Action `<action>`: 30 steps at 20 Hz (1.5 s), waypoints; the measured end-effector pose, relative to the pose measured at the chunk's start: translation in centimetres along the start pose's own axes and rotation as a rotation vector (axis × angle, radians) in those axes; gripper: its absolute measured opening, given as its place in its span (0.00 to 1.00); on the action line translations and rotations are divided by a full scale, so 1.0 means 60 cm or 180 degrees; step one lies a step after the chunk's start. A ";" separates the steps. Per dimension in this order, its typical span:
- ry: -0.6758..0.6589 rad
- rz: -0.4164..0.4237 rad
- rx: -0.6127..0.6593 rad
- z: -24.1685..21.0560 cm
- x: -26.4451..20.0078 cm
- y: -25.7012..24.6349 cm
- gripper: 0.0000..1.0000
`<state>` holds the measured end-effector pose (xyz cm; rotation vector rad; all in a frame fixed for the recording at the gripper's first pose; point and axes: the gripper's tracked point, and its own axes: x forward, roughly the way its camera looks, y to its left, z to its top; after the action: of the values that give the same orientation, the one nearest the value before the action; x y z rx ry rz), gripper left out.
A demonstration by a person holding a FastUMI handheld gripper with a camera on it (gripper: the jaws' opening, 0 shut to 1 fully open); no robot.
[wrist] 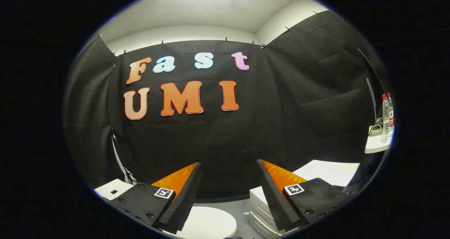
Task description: Open the toilet lid.
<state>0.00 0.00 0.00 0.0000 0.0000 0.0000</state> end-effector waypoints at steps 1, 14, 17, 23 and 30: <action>-0.0005 0.0003 0.0016 0.000 0.001 -0.001 0.98; 0.0076 0.0025 0.0089 -0.032 0.009 0.005 0.98; 0.0105 0.0032 0.0093 -0.051 0.008 0.006 0.98; 0.0256 0.0016 0.0035 -0.137 0.005 0.007 0.98; 0.0591 -0.0199 0.0242 -0.303 -0.018 -0.032 0.98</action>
<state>-1.10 -1.91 -18.19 0.0759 0.1856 -0.0625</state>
